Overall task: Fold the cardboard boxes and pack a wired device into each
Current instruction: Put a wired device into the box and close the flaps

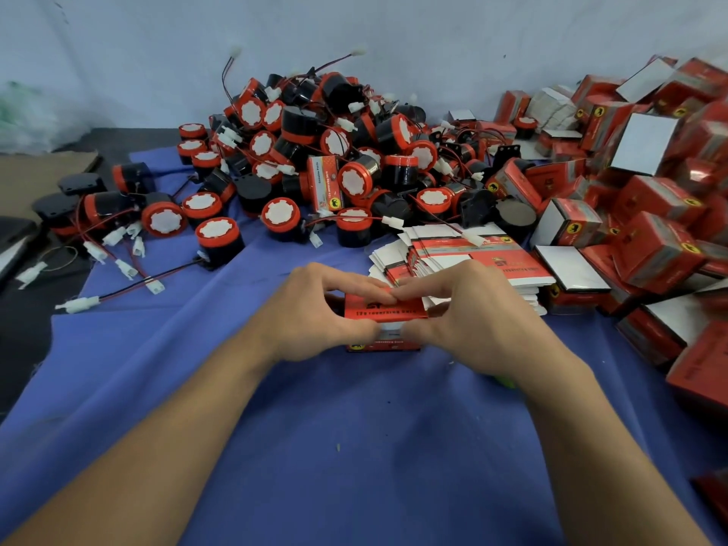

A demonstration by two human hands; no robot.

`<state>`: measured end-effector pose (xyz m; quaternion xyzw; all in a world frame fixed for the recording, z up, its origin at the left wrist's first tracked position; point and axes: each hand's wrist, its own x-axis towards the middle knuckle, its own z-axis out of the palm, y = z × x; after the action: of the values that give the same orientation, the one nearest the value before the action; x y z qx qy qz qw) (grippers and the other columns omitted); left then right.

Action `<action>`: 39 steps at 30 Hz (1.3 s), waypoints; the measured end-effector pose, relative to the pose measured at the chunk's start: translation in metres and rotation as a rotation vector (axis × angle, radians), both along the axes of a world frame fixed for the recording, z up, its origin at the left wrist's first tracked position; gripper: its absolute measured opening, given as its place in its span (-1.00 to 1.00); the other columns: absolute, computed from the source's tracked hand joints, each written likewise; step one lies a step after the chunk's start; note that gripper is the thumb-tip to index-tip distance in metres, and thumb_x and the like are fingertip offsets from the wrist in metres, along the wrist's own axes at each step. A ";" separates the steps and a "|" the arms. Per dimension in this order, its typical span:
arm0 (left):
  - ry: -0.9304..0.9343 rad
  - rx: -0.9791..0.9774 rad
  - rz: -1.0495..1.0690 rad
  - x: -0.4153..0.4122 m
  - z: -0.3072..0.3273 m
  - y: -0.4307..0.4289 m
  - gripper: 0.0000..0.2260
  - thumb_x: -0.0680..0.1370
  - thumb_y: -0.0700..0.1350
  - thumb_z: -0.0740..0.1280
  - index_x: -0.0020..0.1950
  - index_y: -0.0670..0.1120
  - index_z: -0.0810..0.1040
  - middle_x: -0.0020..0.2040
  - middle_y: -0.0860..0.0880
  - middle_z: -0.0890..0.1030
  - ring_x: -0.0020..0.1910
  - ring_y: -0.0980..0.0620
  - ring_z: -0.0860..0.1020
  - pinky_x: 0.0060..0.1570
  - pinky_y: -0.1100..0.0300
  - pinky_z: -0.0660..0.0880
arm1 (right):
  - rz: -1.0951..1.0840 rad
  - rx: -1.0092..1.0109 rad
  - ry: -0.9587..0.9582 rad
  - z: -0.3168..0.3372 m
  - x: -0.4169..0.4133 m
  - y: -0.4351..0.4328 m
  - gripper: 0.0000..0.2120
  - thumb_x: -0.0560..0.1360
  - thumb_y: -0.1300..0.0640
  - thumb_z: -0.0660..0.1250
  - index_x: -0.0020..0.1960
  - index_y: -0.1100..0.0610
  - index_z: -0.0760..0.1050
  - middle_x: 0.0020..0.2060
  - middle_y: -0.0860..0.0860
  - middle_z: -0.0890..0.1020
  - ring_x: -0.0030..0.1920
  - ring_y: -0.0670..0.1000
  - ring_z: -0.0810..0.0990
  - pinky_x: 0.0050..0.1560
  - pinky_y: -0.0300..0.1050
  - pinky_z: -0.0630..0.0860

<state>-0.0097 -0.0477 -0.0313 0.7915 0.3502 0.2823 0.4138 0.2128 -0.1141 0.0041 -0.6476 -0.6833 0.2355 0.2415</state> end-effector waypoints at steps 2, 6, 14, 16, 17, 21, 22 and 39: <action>-0.014 -0.008 0.001 0.000 0.001 0.000 -0.71 0.36 0.05 0.51 0.06 0.31 0.74 0.15 0.34 0.68 0.17 0.28 0.64 0.07 0.24 0.62 | 0.010 -0.008 0.053 -0.001 0.002 0.001 -0.69 0.40 -0.03 0.54 0.11 -0.29 0.68 -0.01 -0.29 0.70 -0.03 -0.28 0.62 -0.19 -0.43 0.47; -0.059 -0.077 -0.027 0.000 0.000 0.002 -0.70 0.35 0.09 0.52 0.07 0.27 0.75 0.19 0.25 0.69 0.20 0.18 0.65 0.12 0.16 0.61 | 0.041 -0.053 0.143 -0.001 0.005 0.001 -0.68 0.43 0.05 0.53 0.13 -0.25 0.69 0.07 -0.30 0.69 0.10 -0.30 0.60 -0.01 -0.40 0.49; -0.132 -0.199 -0.128 0.000 0.003 0.003 -0.62 0.27 0.22 0.61 0.07 0.22 0.76 0.23 0.22 0.67 0.25 0.17 0.62 0.11 0.33 0.55 | 0.075 -0.071 0.334 -0.003 0.006 -0.003 -0.55 0.36 0.28 0.53 0.10 -0.20 0.71 0.08 -0.29 0.70 0.15 -0.19 0.64 0.22 0.05 0.60; -0.171 -0.244 -0.115 0.001 0.003 0.002 -0.68 0.37 0.28 0.55 0.05 0.19 0.78 0.23 0.20 0.68 0.27 0.19 0.60 0.15 0.36 0.51 | 0.074 -0.065 0.352 -0.005 0.008 -0.002 -0.55 0.34 0.31 0.54 0.07 -0.18 0.72 0.07 -0.28 0.70 0.16 -0.21 0.64 0.22 -0.01 0.60; -0.186 -0.268 -0.100 0.002 0.004 0.003 -0.76 0.43 0.20 0.52 0.04 0.17 0.79 0.22 0.19 0.69 0.26 0.19 0.61 0.14 0.36 0.51 | 0.089 -0.064 0.363 -0.006 0.009 -0.001 -0.55 0.34 0.31 0.55 0.06 -0.18 0.73 0.06 -0.29 0.70 0.16 -0.22 0.64 0.22 -0.08 0.60; -0.162 -0.264 -0.098 0.004 0.005 0.004 -0.80 0.44 -0.07 0.51 0.01 0.17 0.78 0.16 0.15 0.71 0.21 0.15 0.64 0.11 0.34 0.53 | 0.142 -0.074 0.517 -0.007 0.007 0.000 -0.74 0.48 0.21 0.52 -0.03 -0.16 0.75 0.03 -0.22 0.73 0.12 -0.13 0.67 0.04 -0.23 0.64; -0.162 -0.260 -0.099 0.004 0.005 0.004 -0.79 0.43 -0.08 0.51 0.01 0.17 0.78 0.16 0.13 0.72 0.20 0.13 0.64 0.12 0.32 0.53 | 0.127 -0.086 0.567 -0.007 0.005 0.000 -0.74 0.52 0.22 0.48 -0.06 -0.15 0.76 0.01 -0.18 0.74 0.12 -0.10 0.67 -0.01 -0.20 0.67; -0.104 -0.243 -0.133 0.010 0.009 0.003 -0.77 0.37 -0.20 0.49 -0.07 0.09 0.78 0.14 0.15 0.68 0.13 0.15 0.64 0.07 0.35 0.53 | 0.007 -0.004 0.182 -0.005 -0.007 0.003 -0.84 0.42 0.16 0.54 -0.16 -0.08 0.62 -0.08 -0.16 0.71 0.00 -0.14 0.65 0.07 -0.11 0.56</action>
<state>0.0002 -0.0449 -0.0225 0.7413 0.3066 0.2507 0.5419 0.2059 -0.1114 -0.0006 -0.6216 -0.6603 0.2956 0.3004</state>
